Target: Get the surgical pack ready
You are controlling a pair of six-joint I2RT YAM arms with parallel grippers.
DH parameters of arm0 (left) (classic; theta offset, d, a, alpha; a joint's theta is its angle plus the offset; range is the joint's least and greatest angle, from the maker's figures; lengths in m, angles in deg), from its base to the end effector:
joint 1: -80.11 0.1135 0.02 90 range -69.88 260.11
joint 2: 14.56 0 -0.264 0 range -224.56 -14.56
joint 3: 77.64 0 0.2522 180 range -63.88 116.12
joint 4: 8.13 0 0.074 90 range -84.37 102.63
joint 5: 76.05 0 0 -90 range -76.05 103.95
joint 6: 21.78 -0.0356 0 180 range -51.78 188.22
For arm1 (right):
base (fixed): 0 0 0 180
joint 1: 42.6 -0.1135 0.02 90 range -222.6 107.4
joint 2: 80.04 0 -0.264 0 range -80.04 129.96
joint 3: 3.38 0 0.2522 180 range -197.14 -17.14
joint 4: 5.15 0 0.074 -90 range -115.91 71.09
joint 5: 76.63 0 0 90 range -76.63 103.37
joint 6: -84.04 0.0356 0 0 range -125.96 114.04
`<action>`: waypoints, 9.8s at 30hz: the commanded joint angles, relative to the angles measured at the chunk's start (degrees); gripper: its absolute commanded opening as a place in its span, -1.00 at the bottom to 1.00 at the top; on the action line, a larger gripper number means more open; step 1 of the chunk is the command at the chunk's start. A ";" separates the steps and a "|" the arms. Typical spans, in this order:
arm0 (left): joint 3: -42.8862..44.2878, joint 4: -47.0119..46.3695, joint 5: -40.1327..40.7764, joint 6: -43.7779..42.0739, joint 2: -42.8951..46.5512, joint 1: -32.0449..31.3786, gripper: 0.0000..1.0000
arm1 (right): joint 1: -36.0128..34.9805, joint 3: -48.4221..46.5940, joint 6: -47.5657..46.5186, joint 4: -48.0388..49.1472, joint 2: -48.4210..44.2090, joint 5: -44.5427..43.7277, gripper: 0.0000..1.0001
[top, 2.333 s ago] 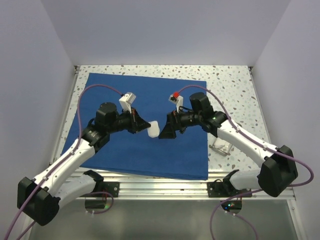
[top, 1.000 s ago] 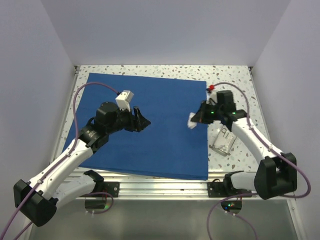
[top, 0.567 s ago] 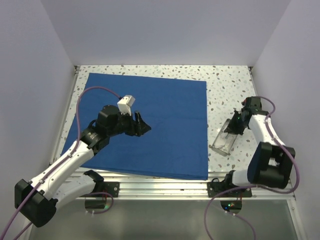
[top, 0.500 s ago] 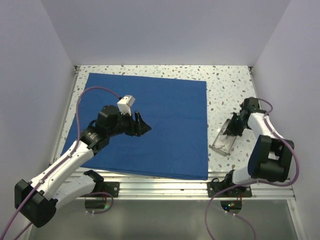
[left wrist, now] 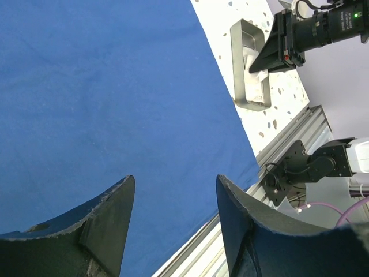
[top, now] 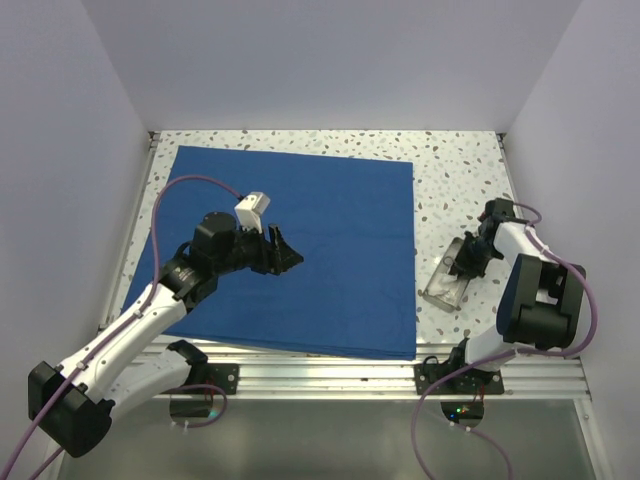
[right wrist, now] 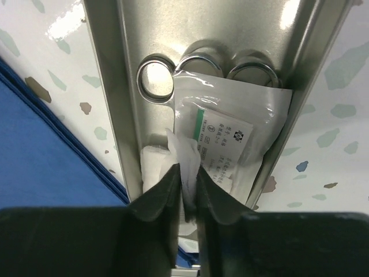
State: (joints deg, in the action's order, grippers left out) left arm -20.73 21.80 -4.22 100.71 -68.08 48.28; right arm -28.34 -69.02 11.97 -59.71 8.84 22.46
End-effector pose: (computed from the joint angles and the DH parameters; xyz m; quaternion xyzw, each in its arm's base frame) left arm 0.1736 -0.1209 0.2925 0.0782 0.8403 -0.3901 0.3682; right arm 0.2627 -0.0610 0.1712 0.2667 0.9547 0.0821 0.1034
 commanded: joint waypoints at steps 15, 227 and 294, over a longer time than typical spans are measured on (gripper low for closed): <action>-0.97 -2.98 -1.34 0.73 -0.36 0.19 0.23 | -0.55 -3.67 1.58 -6.16 -12.60 -5.40 -0.01; 27.15 25.67 18.79 -8.24 -36.39 20.50 -0.06 | -36.59 -34.08 15.91 -15.97 14.47 -7.76 0.97; 30.68 28.66 10.44 -3.57 -41.32 21.99 -0.46 | -23.14 13.37 19.41 -14.15 -12.23 15.43 0.97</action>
State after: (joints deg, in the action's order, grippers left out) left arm 11.08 53.51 8.96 97.17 -113.56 70.12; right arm -51.34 -58.17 28.82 -76.38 0.84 35.59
